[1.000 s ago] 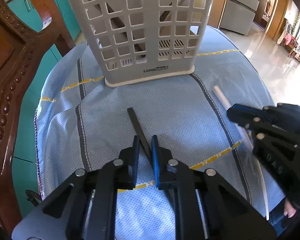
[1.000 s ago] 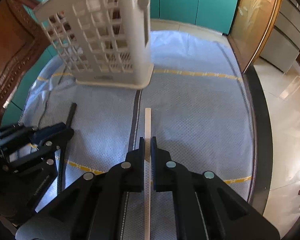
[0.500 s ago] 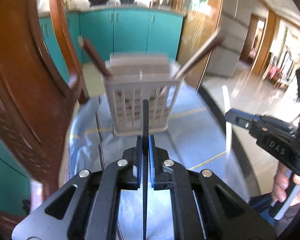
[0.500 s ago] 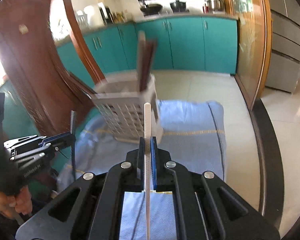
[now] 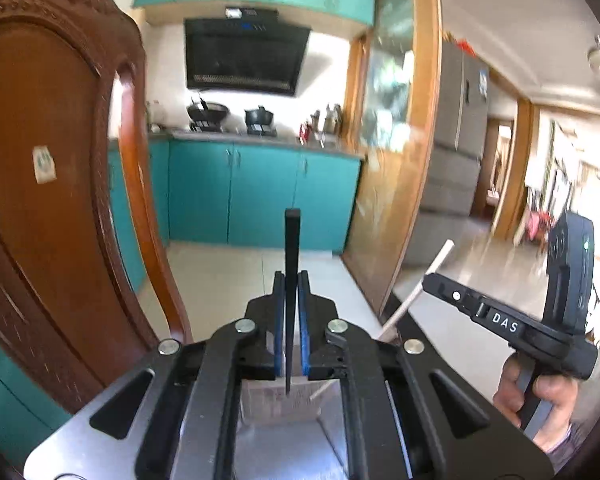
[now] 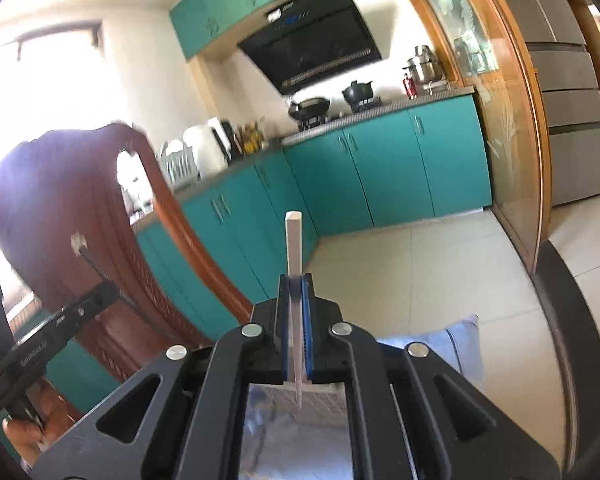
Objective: Organize utensils
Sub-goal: 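Lift both chopsticks over the basket and release them inside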
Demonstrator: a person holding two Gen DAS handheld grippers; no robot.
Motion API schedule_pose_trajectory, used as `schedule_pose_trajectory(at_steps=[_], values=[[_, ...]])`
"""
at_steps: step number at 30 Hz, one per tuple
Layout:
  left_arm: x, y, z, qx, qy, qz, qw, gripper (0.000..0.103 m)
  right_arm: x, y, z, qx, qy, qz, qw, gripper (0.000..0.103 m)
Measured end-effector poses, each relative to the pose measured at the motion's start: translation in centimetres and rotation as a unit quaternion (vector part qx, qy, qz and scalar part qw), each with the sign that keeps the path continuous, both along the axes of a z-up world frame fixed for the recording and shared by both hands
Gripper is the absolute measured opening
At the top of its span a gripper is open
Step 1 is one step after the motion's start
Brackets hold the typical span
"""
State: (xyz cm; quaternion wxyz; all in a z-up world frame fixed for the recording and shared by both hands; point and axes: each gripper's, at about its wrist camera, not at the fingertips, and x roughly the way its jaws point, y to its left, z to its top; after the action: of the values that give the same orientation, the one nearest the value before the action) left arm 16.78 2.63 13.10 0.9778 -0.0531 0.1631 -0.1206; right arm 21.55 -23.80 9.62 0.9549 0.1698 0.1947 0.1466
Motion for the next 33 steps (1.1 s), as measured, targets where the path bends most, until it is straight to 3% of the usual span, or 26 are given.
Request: schedule_pose_trajectory(at_steps=[8,13,18,23,27,33], values=[[4.2,2.4,-1.0,-0.054,0.016,0.026,0.9981,0.007,1.8,0.0,0.2,0.032,-0.026,-0.019,0.999,0.007],[4.8,3.0,-1.2,-0.087,-0.013,0.04,0.9953,0.007,2.1,0.8,0.0,0.0,-0.054,-0.042,0.998,0.007],[5.5,0.7,-3.0,-0.03,-0.029,0.087,0.9954,0.007,2.5,3.2,-1.7,-0.065,-0.042,-0.045,0.996,0.007],[7.2,-1.3,-5.8,0.003,0.006,0.088,0.9961,0.007,2.3,4.8,-3.4,-0.105,-0.037,-0.041,0.993,0.006],[6.9,-0.9,-6.1,-0.017,0.016,0.075,0.997,0.007,2.5,4.8,-4.0,-0.108,-0.029,-0.043,0.993,0.007],[5.0,0.7,-3.9,-0.053,-0.024,0.083,0.9949,0.007,3.4,4.8,-5.5,-0.106,0.003,-0.032,0.994,0.007]])
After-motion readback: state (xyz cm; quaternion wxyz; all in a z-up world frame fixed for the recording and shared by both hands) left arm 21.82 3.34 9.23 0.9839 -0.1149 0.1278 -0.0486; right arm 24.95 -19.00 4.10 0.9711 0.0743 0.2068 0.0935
